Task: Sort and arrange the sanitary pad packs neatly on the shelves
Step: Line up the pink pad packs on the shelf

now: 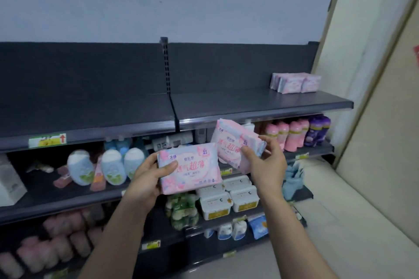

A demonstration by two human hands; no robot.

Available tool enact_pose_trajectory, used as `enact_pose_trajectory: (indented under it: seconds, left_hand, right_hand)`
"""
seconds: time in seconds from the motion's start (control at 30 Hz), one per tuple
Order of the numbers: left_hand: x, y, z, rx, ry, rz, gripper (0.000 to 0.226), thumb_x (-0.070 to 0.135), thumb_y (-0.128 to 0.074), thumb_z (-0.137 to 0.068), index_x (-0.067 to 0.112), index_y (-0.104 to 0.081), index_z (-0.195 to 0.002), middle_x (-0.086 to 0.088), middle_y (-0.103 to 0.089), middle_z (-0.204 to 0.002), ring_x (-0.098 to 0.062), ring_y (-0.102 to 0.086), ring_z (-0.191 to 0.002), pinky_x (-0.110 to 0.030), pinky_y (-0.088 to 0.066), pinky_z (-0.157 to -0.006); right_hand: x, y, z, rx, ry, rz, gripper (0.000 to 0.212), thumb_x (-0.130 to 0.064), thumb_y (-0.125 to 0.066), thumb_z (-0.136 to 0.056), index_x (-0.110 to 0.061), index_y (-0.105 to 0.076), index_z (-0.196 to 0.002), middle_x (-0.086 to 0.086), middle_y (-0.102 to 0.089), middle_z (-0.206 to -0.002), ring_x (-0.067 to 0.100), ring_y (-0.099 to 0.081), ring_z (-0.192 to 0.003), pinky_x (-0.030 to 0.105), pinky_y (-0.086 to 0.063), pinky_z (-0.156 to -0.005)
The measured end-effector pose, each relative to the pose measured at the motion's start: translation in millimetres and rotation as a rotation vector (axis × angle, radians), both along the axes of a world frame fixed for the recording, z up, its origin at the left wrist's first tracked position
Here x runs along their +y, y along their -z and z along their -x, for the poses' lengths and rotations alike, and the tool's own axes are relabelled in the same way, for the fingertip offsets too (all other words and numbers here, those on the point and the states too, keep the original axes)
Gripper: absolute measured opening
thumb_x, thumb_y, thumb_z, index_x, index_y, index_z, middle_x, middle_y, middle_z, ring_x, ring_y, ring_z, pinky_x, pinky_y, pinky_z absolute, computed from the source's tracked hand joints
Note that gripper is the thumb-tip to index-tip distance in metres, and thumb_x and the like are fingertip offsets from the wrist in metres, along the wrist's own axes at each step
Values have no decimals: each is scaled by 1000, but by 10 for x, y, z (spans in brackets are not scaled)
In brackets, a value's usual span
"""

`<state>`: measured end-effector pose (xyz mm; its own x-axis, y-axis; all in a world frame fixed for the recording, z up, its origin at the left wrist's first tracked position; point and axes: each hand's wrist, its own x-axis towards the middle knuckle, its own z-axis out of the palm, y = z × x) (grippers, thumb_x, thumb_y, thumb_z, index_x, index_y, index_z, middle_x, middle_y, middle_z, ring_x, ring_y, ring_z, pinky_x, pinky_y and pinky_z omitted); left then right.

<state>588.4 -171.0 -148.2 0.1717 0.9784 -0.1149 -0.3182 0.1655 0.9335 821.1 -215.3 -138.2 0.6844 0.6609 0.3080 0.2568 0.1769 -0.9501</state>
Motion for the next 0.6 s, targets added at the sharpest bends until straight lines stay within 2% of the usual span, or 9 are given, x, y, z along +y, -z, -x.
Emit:
enact_pose_trajectory:
  seconds: [0.13, 0.3, 0.5, 0.6]
  left_hand:
    - [153, 2, -641, 4, 5, 0, 38, 0, -67, -80, 8, -58, -116, -14, -70, -113, -31, -68, -102, -44, -59, -77]
    - [312, -55, -1384, 4, 13, 3, 40, -2, -66, -82, 9, -57, -119, -14, -70, -112, -30, -69, -98, -40, -61, -70]
    - [503, -186, -2012, 31, 21, -35, 35, 0, -66, -83, 12, -59, -115, -10, -71, -111, -28, -69, -99, -39, -61, -69]
    - [652, -276, -2258, 61, 38, -59, 34, 3, -67, -83, 12, -59, -114, -9, -72, -108, -31, -71, -94, -43, -57, -70]
  right_hand:
    - [101, -27, -681, -40, 14, 25, 36, -23, -81, -75, -28, -58, -102, -5, -64, -102, 21, -62, -97, 44, -53, -85]
    - [225, -15, -1455, -45, 14, 12, 33, -18, -81, -75, -25, -60, -100, -4, -67, -98, 18, -63, -92, 45, -55, -83]
    - [414, -72, -2147, -57, 20, 13, 35, -19, -81, -74, -28, -61, -101, -2, -67, -103, 20, -64, -93, 43, -55, -81]
    - [518, -130, -2440, -55, 17, 1, 35, -17, -81, -74, -30, -60, -99, -2, -67, -101, 21, -64, -92, 42, -56, -80]
